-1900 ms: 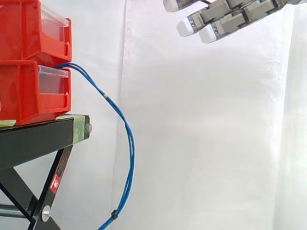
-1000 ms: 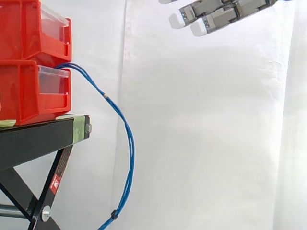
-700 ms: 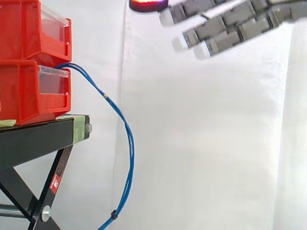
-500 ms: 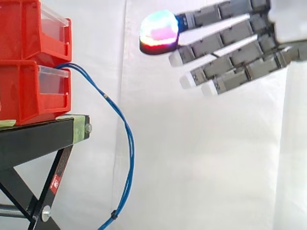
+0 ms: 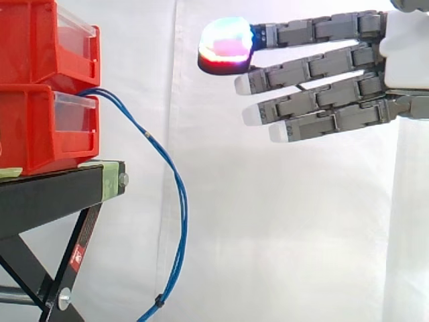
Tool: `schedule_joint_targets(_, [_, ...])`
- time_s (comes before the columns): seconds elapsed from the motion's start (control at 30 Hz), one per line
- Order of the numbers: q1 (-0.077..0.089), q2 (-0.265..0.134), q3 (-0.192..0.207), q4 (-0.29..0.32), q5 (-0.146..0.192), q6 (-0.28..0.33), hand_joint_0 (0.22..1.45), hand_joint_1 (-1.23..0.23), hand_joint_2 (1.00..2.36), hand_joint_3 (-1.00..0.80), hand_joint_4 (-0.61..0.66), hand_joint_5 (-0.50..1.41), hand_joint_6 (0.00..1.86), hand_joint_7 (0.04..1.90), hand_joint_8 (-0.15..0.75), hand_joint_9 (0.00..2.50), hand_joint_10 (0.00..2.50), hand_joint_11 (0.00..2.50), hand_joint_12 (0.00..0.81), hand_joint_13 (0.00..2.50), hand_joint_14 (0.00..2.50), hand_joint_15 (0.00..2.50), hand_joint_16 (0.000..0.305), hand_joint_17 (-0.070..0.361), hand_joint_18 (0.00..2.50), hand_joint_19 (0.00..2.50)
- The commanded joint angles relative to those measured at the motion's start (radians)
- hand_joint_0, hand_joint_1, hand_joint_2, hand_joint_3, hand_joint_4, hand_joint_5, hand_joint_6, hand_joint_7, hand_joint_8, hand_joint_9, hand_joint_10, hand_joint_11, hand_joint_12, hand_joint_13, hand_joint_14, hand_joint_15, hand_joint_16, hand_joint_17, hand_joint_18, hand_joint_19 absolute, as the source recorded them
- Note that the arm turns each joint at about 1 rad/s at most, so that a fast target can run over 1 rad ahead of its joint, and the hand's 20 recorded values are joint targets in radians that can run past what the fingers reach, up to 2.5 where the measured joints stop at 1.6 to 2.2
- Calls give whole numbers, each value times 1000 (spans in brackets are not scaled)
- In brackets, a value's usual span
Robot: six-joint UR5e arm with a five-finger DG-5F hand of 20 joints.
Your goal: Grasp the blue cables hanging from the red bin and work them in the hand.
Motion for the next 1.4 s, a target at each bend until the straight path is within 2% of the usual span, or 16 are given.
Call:
schedule_joint_targets(0.0, [29, -47, -16, 77, 34, 20, 640, -436, 1000, -1000, 89, -464, 4, 655, 219, 0, 1, 0, 326, 0, 5, 234, 67, 152, 0, 190])
schedule_joint_targets(0.07, [34, -79, -14, 80, 27, 49, 642, -437, 1000, -1000, 90, -463, 4, 652, 221, 0, 0, 0, 326, 0, 5, 234, 67, 151, 0, 189])
schedule_joint_targets(0.13, [46, -140, -14, 123, 21, 139, 643, -437, 1000, -1000, 91, -461, 4, 657, 223, 0, 0, 0, 326, 0, 5, 235, 67, 151, 0, 188])
schedule_joint_targets(0.17, [52, -176, -16, 175, 24, 188, 643, -437, 1000, -1000, 91, -460, 4, 657, 222, 0, 0, 0, 325, 0, 5, 238, 67, 151, 0, 187])
schedule_joint_targets(0.23, [63, -217, -14, 250, 34, 228, 644, -438, 1000, -1000, 92, -459, 4, 660, 223, 0, 1, 0, 326, 0, 5, 234, 67, 150, 0, 185])
schedule_joint_targets(0.3, [72, -240, -14, 314, 45, 236, 645, -438, 1000, -1000, 92, -458, 4, 657, 222, 0, 1, 0, 325, 0, 5, 237, 67, 150, 0, 184])
schedule_joint_targets(0.47, [95, -242, -14, 405, 103, 158, 645, -441, 1000, -1000, 93, -456, 4, 661, 223, 0, 1, 0, 328, 0, 5, 235, 67, 150, 0, 191])
schedule_joint_targets(0.53, [109, -242, -14, 437, 119, 87, 646, -441, 1000, -1000, 95, -455, 4, 658, 222, 0, 0, 0, 327, 0, 5, 239, 66, 150, 0, 190])
schedule_joint_targets(0.7, [118, -242, -16, 463, 123, 76, 647, -442, 1000, -1000, 97, -452, 5, 660, 224, 0, 0, 0, 327, 0, 7, 237, 66, 149, 0, 197])
schedule_joint_targets(0.87, [118, -240, -16, 474, 142, 83, 649, -444, 1000, -1000, 99, -448, 5, 663, 224, 0, 1, 0, 328, 0, 8, 241, 66, 149, 0, 203])
schedule_joint_targets(1.1, [112, -240, -16, 545, 159, 90, 652, -448, 1000, -1000, 103, -440, 5, 667, 228, 0, 1, 0, 327, 0, 5, 246, 66, 148, 0, 206])
schedule_joint_targets(1.2, [108, -237, -16, 549, 200, 121, 653, -449, 1000, -1000, 103, -439, 5, 667, 228, 0, 0, 0, 326, 0, 5, 241, 65, 147, 0, 213])
schedule_joint_targets(1.23, [105, -237, -16, 549, 232, 156, 655, -449, 1000, -1000, 104, -437, 5, 669, 227, 0, 1, 0, 324, 0, 5, 245, 66, 148, 0, 214])
schedule_joint_targets(1.3, [103, -236, -16, 549, 249, 176, 655, -451, 1000, -1000, 105, -434, 5, 670, 229, 0, 1, 0, 325, 0, 5, 243, 65, 147, 0, 211])
schedule_joint_targets(1.33, [101, -237, -16, 581, 357, 265, 654, -451, 1000, -1000, 107, -433, 5, 669, 229, 0, 0, 0, 325, 0, 7, 245, 65, 147, 0, 202])
schedule_joint_targets(1.37, [103, -237, -16, 598, 375, 276, 656, -451, 1000, -1000, 107, -432, 5, 669, 228, 0, 0, 0, 324, 0, 5, 245, 65, 147, 0, 215])
